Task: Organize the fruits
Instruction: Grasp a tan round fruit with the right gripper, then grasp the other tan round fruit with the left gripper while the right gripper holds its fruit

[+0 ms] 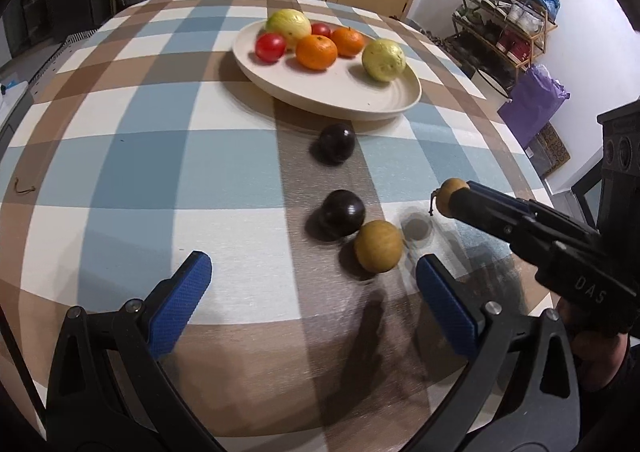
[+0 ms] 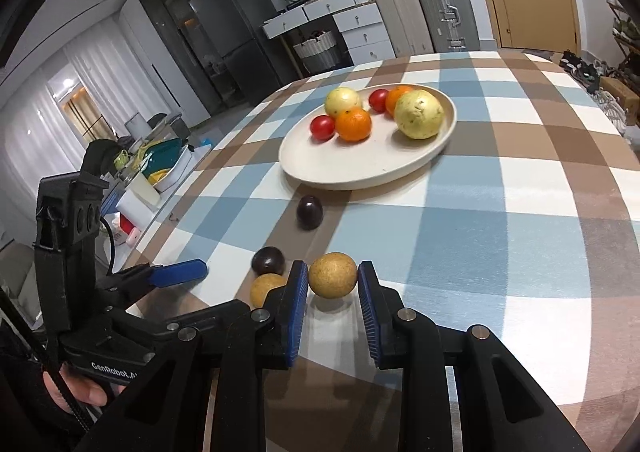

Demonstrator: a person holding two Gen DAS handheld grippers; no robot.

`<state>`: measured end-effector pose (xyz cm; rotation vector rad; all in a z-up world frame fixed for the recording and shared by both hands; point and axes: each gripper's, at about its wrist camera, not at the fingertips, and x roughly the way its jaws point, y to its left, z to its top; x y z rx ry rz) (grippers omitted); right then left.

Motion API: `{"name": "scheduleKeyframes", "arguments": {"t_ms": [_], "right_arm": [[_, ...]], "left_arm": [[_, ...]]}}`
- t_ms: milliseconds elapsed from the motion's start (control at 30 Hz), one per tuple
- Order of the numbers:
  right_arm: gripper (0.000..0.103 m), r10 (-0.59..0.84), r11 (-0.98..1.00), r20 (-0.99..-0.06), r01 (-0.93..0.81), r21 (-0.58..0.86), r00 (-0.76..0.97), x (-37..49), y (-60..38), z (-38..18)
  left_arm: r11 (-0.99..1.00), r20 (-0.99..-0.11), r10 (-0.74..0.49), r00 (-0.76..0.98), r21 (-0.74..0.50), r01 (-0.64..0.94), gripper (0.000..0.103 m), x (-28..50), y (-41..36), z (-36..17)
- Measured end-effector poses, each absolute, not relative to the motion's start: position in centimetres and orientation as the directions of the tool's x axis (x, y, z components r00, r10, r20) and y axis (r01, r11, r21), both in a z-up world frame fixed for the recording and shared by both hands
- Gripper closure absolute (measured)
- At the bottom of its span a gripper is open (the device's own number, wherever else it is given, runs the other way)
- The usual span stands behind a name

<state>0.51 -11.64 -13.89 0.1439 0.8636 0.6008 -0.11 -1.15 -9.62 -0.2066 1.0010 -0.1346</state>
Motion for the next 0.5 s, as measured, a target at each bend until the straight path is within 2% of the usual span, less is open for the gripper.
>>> {"name": "scheduleKeyframes", "arguments": {"t_ms": [133,233,300,433,467,500], "right_arm": [[0.077,0.558,0.823,-0.666,-0.432,0.369,0.495,0.5,-12.2,-14.1],[0.077,0.564,0.82,-0.66,-0.432,0.375,0.497,0.4,-12.5,-14.0],[0.077,0.566,0.818,-0.658,-0.439,0.373,0.497,0.3,-12.4,-14.0],[0.077,0.583,0.806,-0.646,-0.451,0.384,0.492,0.1,-12.5,-13.9],[0.077,0.587,0.803,-0.644,-0.452,0.388,0.491,0.1,-12.5,-14.0],[0.077,0.591,0.8,-0.64,-0.452,0.393,0.49,0.1,-12.6,-14.0]], "left_arm": [[0.983,-0.83,-0.154,0.537,-0.183,0.0,0.005,0.5,-1.9,-9.8],[0.98,-0.823,-0.175,0.54,-0.199,0.016,0.017,0.6,-2.2,-9.6],[0.977,-0.82,-0.195,0.538,-0.211,0.033,0.032,0.5,-2.6,-9.4],[0.966,-0.811,-0.244,0.532,-0.249,0.063,0.055,0.4,-3.0,-9.3],[0.96,-0.807,-0.266,0.528,-0.27,0.07,0.066,0.4,-3.0,-9.3],[0.953,-0.806,-0.288,0.518,-0.292,0.076,0.072,0.5,-3.0,-9.3]]}}
